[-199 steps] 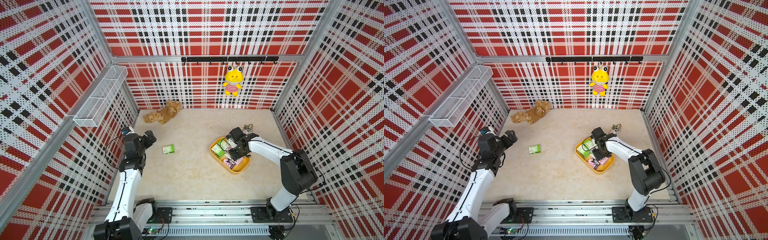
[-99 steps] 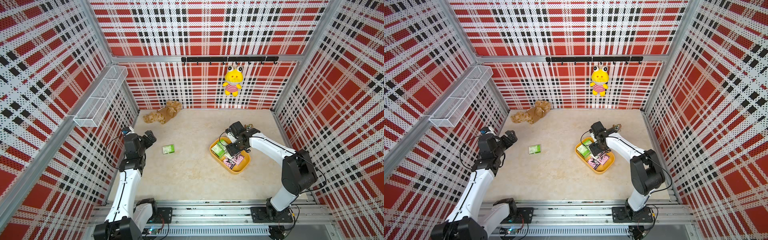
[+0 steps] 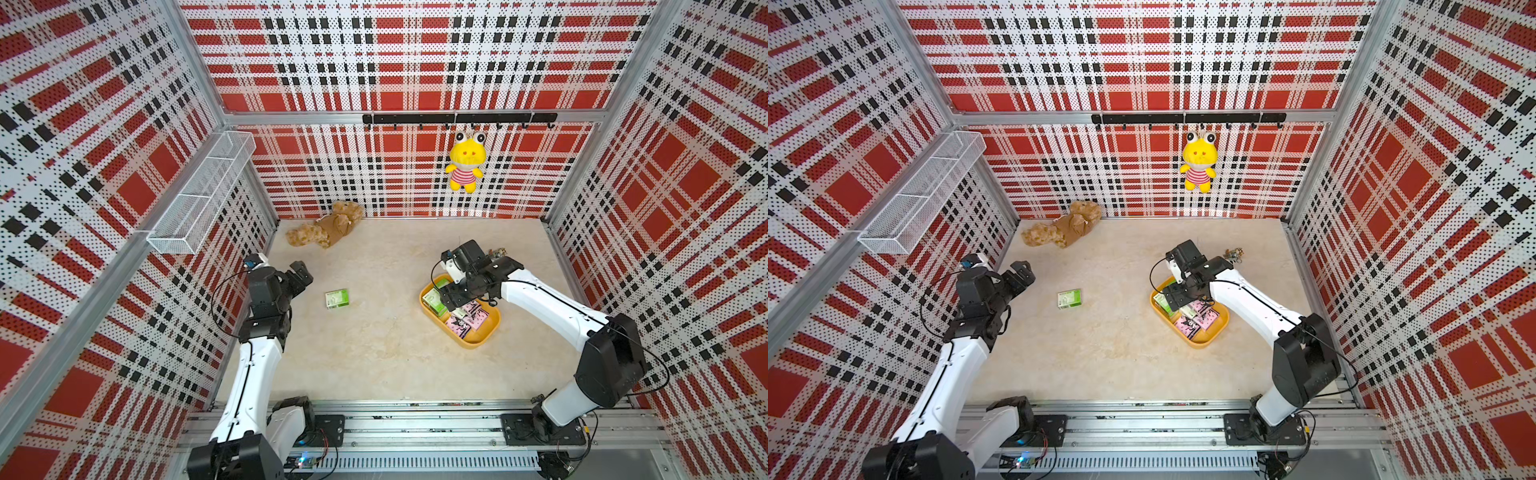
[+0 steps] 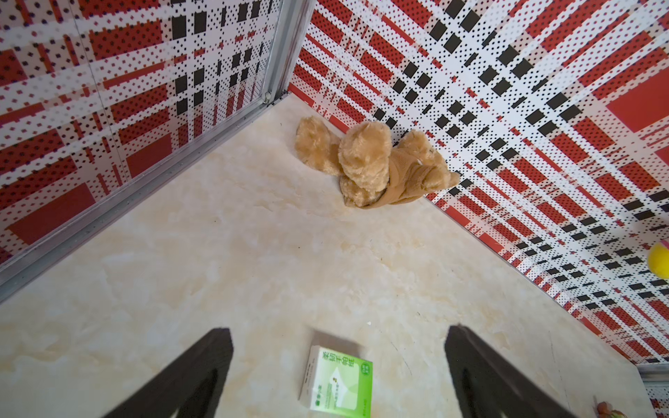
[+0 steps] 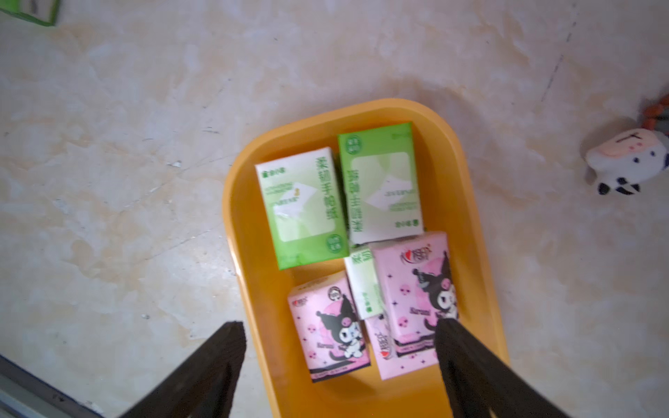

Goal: Put the pocket tissues into the storage box
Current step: Place the pocket tissues in the storage box, then pick up the pocket tissues from the center of the board.

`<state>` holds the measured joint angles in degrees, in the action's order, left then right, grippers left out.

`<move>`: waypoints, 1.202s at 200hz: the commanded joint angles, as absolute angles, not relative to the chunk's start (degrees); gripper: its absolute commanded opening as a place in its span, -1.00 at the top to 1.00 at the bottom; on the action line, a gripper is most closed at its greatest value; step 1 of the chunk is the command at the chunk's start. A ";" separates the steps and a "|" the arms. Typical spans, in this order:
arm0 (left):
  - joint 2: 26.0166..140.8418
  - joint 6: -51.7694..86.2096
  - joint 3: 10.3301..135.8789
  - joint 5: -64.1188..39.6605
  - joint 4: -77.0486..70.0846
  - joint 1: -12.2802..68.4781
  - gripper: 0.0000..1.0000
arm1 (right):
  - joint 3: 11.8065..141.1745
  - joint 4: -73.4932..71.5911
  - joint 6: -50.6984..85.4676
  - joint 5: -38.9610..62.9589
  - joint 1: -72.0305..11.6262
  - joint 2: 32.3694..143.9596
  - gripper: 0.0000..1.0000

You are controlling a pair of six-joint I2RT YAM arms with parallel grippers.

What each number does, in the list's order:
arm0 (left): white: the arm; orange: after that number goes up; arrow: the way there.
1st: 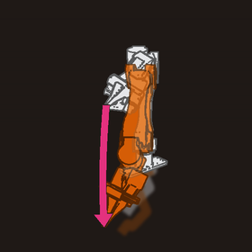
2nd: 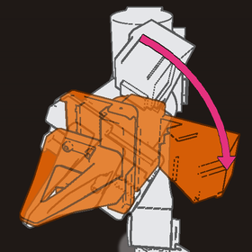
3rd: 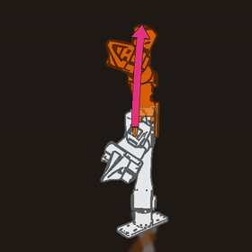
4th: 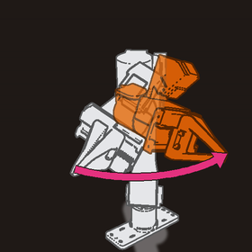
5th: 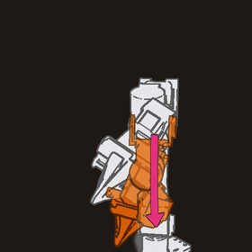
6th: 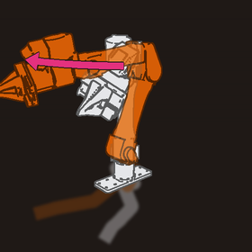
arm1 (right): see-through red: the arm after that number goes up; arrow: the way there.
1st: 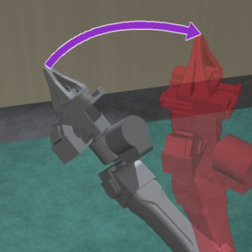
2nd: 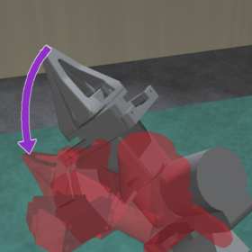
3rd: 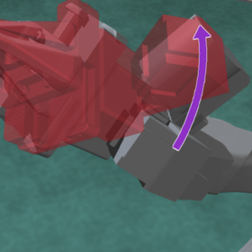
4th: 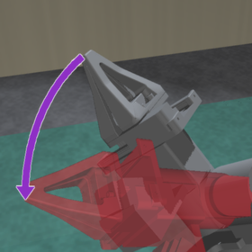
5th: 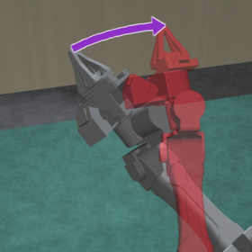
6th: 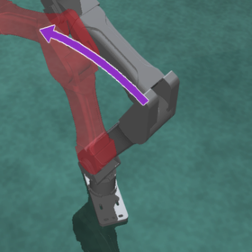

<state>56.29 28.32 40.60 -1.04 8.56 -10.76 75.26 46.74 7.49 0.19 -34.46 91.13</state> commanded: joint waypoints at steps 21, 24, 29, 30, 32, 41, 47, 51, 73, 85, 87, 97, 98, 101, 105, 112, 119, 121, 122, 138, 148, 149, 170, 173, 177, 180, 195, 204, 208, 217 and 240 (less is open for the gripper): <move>56.16 28.91 42.34 -0.52 7.80 -10.57 -0.99 | 82.87 40.48 12.66 0.97 -44.14 96.80 -0.86; 56.05 28.92 42.36 -0.39 7.89 -10.58 -0.98 | 83.52 39.97 12.66 1.07 -44.79 97.44 -0.88; 55.87 28.92 42.44 -0.06 8.12 -10.62 -0.98 | 84.82 39.22 12.49 0.95 -45.83 98.72 -0.92; 55.80 28.92 42.45 0.01 8.14 -10.67 -0.98 | 85.08 39.08 12.49 0.87 -46.03 99.02 -0.94; 55.70 28.92 42.45 0.16 8.21 -10.71 -0.99 | 85.65 38.86 12.39 0.81 -46.40 99.62 -0.97; 55.15 28.76 42.54 0.85 8.50 -10.79 -0.98 | 88.66 38.03 11.50 1.29 -47.84 102.52 -1.00; 54.72 28.66 42.60 1.04 8.61 -11.04 -0.98 | 91.10 37.97 10.74 1.56 -48.59 104.72 -1.00; 54.40 28.65 42.63 1.05 8.69 -11.24 -0.99 | 92.82 37.97 10.29 1.78 -48.96 106.17 -1.00; 53.45 28.36 42.80 -0.19 9.20 -12.92 -0.98 | 102.10 36.92 7.43 7.85 -50.32 114.80 -1.00; 53.35 28.07 42.89 -0.94 9.76 -13.65 -0.98 | 108.10 37.31 6.18 10.40 -50.79 119.97 -1.00; 53.37 28.00 42.96 -1.05 9.93 -13.83 -0.98 | 109.20 37.41 5.98 10.44 -50.91 120.78 -1.00; 53.22 27.83 43.06 -1.60 10.51 -14.33 -0.99 | 114.69 38.18 5.02 10.68 -51.43 125.05 -1.00; 53.20 27.76 43.02 -1.68 10.57 -14.41 -0.99 | 115.18 38.25 4.93 10.70 -51.47 125.46 -1.00; 53.13 27.65 43.06 -1.75 10.65 -14.53 -0.98 | 116.80 38.42 4.65 10.81 -51.63 126.73 -1.00; 53.08 27.58 42.99 -1.89 10.84 -14.71 -0.98 | 118.98 38.72 4.35 10.89 -51.78 128.36 -1.00; 52.81 27.38 42.91 -2.04 11.05 -15.00 -0.98 | 123.03 39.65 3.91 11.43 -51.90 131.32 -1.00; 52.52 27.13 42.85 -2.12 11.15 -15.24 -0.99 | 127.29 40.75 3.65 12.56 -51.92 134.31 -1.00; 52.48 27.08 42.84 -2.22 11.16 -15.32 -0.98 | 128.44 40.97 3.55 13.05 -51.92 135.14 -1.00; 52.48 27.03 42.82 -2.21 11.16 -15.31 -0.98 | 129.04 41.14 3.53 13.25 -51.93 135.55 -1.00; 52.41 26.64 42.71 -2.49 11.25 -15.64 -0.99 | 136.56 42.53 2.64 15.88 -52.09 141.31 -0.99; 52.65 26.54 42.63 -2.58 11.25 -15.75 -0.98 | 138.32 41.64 2.00 17.43 -52.21 143.54 -0.99; 52.65 26.54 42.63 -2.61 11.25 -15.78 -0.98 | 138.33 41.48 1.84 17.46 -52.25 143.71 -1.00; 53.17 26.61 42.19 -2.85 11.09 -15.81 -0.98 | 136.26 34.71 -0.28 18.97 -52.98 146.14 -1.00; 53.32 26.63 42.11 -2.86 11.01 -15.82 -0.98 | 136.16 33.85 -0.73 19.06 -53.17 146.59 -1.00; 53.41 26.71 42.01 -3.04 10.99 -15.82 -0.98 | 136.32 32.96 -1.20 18.99 -53.39 147.35 -1.00; 53.50 26.79 42.01 -2.99 10.92 -15.77 -0.98 | 136.59 32.54 -1.49 18.91 -53.51 147.96 -1.00; 53.61 26.90 41.92 -3.26 10.81 -15.81 -0.99 | 140.89 32.06 -2.40 19.57 -53.95 151.44 -1.00; 53.53 26.66 41.92 -3.14 10.81 -15.75 -0.98 | 143.55 32.05 -2.53 20.43 -54.04 153.57 -1.00; 53.53 26.51 41.97 -3.06 10.81 -15.82 -0.98 | 144.47 31.95 -2.48 20.56 -54.16 154.27 -1.00; 53.51 26.21 42.01 -2.80 10.81 -15.81 -0.99 | 145.64 31.09 -2.12 20.17 -54.39 155.41 -1.00; 53.47 25.75 41.76 -2.55 10.81 -15.78 -0.98 | 145.90 29.69 -1.42 17.82 -54.64 156.59 -1.00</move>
